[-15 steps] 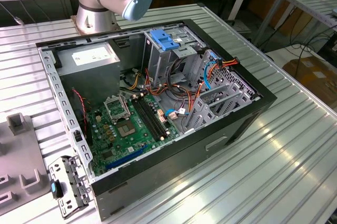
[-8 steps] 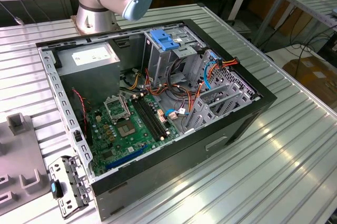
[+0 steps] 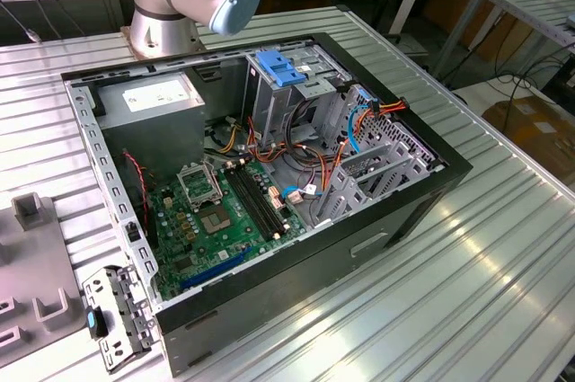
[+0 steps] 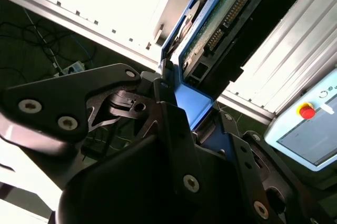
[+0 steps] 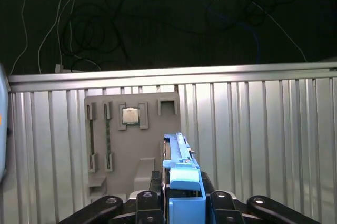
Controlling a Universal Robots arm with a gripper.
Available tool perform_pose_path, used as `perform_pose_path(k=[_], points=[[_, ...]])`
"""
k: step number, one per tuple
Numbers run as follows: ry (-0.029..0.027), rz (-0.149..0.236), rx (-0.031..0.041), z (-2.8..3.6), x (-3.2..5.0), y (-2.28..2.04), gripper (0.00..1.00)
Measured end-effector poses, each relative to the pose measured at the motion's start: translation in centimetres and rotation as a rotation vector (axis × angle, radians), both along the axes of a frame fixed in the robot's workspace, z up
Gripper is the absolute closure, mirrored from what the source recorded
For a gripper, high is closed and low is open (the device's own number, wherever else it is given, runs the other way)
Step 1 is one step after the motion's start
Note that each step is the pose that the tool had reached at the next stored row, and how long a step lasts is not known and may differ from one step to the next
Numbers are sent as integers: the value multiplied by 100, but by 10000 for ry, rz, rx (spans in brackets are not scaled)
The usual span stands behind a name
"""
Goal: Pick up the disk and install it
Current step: 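Pick up the disk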
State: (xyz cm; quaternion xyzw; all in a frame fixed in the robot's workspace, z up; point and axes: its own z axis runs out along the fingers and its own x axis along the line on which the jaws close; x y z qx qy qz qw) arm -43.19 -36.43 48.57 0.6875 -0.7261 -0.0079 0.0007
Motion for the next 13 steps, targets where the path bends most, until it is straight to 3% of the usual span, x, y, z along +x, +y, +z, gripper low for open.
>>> perform_pose_path(k=[11, 13], points=[[1, -182, -70, 0, 235, 0, 63], [0, -255, -87, 0, 316, 0, 63]])
